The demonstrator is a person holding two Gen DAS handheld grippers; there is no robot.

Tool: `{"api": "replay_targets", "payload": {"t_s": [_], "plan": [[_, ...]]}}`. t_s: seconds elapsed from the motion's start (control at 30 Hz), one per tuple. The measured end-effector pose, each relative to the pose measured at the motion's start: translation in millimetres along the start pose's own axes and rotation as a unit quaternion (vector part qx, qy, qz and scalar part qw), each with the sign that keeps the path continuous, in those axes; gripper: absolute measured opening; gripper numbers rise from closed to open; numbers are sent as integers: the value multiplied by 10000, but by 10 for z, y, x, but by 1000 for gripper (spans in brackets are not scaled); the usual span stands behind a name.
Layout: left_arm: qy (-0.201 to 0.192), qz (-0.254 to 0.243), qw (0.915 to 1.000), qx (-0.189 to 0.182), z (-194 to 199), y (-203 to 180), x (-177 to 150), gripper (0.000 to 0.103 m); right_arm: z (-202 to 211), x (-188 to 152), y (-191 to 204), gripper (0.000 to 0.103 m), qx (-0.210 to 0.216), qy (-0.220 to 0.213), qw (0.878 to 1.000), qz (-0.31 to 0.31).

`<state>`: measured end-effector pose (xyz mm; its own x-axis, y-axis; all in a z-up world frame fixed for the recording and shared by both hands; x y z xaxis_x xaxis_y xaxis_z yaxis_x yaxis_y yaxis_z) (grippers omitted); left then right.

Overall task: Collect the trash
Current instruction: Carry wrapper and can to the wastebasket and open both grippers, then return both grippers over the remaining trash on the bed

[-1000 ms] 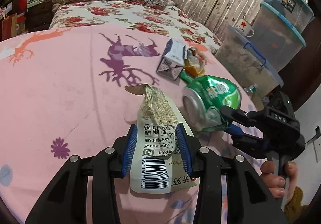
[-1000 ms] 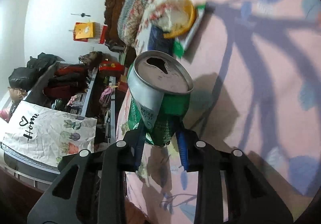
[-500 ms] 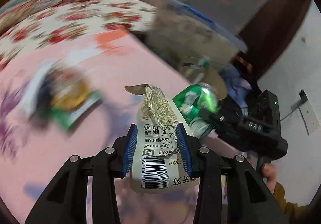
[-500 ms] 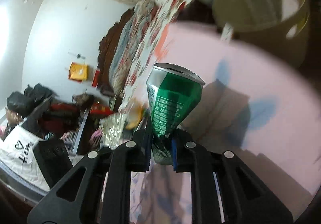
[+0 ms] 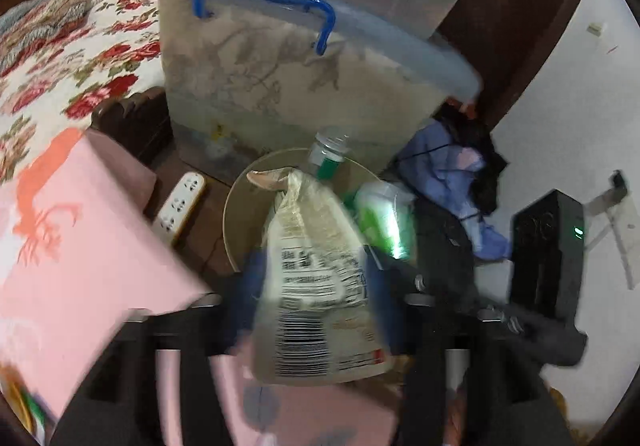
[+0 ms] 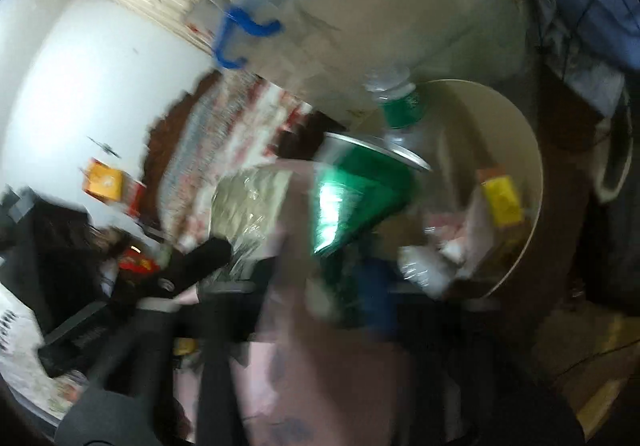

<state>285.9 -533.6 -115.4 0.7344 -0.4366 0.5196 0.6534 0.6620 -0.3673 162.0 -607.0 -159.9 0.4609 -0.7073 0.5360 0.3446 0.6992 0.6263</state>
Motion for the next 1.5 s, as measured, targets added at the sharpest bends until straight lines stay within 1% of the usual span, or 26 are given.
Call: {"api": "replay_targets", "payload": {"t_s": [0.03,0.1,0.13,0.17,0.27,0.33,0.37,0.5,0.67,0.77,0.83,0.93,1.17,1.33,1.5], "plan": [[-58,86,9999,111,-85,33,58,74,30,22,-82,75,-121,-141,9998,-107],[80,224,9997,75,-164,88,68,69,82,-7,-126,75,-19,-176,9997,-140],[99,345,9994,-13,-151,125,52,69,135,-21,-141,75,-22,-238,9996,-162],[79,402,9991,-112,-116,148,40,69,207,-31,-144,75,-21,-362,9992,-179],[-27,449,9986,-294,45,227,-68,68,292,-99,-64,75,-1,-534,9983,-234],[-65,491,9981,-356,157,320,-148,62,283,-171,7,75,77,-549,9979,-339],[-69,531,9979,-366,197,352,-168,62,264,-268,75,75,108,-556,9977,-378],[-154,795,9957,-439,486,529,-324,62,282,-428,288,75,199,-557,9976,-364],[-302,840,9960,-37,841,775,-692,62,286,-794,539,75,208,-477,9981,-317],[-347,843,9954,305,1064,953,-1008,62,329,-1025,692,75,139,-442,9986,-258],[-439,841,9945,443,1233,1048,-1179,62,366,-1170,804,75,92,-407,9989,-190],[-597,842,9930,582,1486,1168,-1387,63,426,-1389,1005,75,36,-320,9995,-45],[-1002,902,9867,913,2049,1437,-1761,63,493,-1739,1432,75,18,-106,9996,267],[-1276,953,9812,1093,2421,1580,-2003,63,610,-1886,1777,75,68,-109,9985,535],[-1446,1009,9770,1197,2671,1659,-2250,63,748,-2053,2045,75,66,-167,9967,789]]}}
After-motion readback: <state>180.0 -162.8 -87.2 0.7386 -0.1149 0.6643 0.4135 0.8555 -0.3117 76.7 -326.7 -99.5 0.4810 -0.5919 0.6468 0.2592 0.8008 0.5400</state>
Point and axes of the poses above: each gripper's, at about its wrist camera, not at the fingertips, and z roughly against the way its jaws point, y to its left, x to its top, the point moved 9 cm from there along -z, roughly the way its jaws point, and after that the axes turned 10 degrees about z, right-handed, at the moved point
